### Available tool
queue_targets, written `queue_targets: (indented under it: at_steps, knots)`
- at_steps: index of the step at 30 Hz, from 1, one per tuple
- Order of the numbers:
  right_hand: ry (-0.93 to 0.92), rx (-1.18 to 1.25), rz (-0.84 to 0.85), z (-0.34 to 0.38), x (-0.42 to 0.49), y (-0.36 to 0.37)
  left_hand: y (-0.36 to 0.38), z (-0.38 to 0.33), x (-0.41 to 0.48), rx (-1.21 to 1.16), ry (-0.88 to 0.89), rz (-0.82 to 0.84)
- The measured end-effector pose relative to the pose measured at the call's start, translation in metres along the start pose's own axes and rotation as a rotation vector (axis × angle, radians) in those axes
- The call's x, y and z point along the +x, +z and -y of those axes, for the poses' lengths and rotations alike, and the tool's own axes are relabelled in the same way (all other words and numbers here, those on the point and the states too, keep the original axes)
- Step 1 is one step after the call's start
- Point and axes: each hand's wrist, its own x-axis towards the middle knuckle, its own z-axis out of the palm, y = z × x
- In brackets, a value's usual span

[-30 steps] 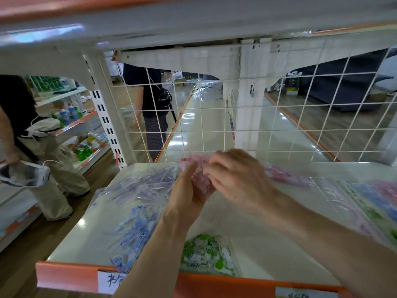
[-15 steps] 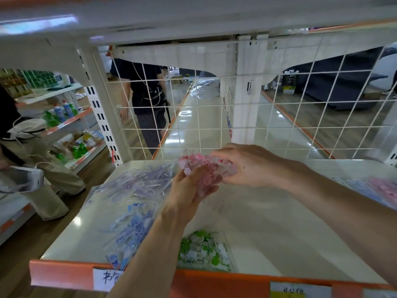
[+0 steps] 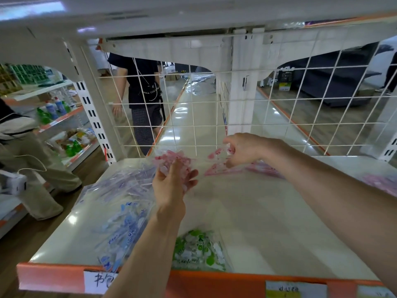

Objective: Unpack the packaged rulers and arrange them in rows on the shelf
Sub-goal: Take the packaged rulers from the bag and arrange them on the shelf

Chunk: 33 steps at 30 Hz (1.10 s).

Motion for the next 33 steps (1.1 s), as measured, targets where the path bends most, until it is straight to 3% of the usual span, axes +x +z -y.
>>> queue_targets:
  at_steps: [6, 10, 12, 14, 16, 17, 20, 25, 33]
  knots:
    - [0.031, -0.020, 0.113, 0.011, 0.017, 0.018, 0.001, -0.001, 0.000, 0.022, 0.012, -0.005]
    - [0.036, 0.052, 0.076, 0.006, 0.013, 0.023, 0.002, -0.002, -0.004, 0.002, -0.045, 0.072]
    - [0.014, 0.272, -0.041, 0.002, 0.002, 0.020, 0.004, -0.005, -0.006, -0.042, -0.096, 0.150]
    - [-0.013, 0.649, -0.112, 0.006, -0.012, 0.016, 0.005, -0.007, -0.007, -0.061, -0.131, 0.223]
    - [-0.026, 0.981, -0.028, 0.014, -0.027, 0.012, 0.006, -0.008, -0.011, -0.052, -0.139, 0.267]
    - [-0.039, 1.024, 0.003, 0.017, -0.033, 0.011, 0.007, -0.008, -0.013, -0.047, -0.139, 0.284]
    - [-0.099, 0.939, -0.025, 0.020, -0.041, 0.011, 0.009, -0.009, -0.017, -0.054, -0.150, 0.333]
    - [-0.057, 1.015, -0.184, 0.017, -0.044, 0.010, 0.010, -0.009, -0.020, -0.057, -0.213, 0.401]
    - [-0.038, 0.884, -0.236, 0.020, -0.048, 0.012, 0.007, -0.012, -0.024, 0.024, -0.159, 0.412]
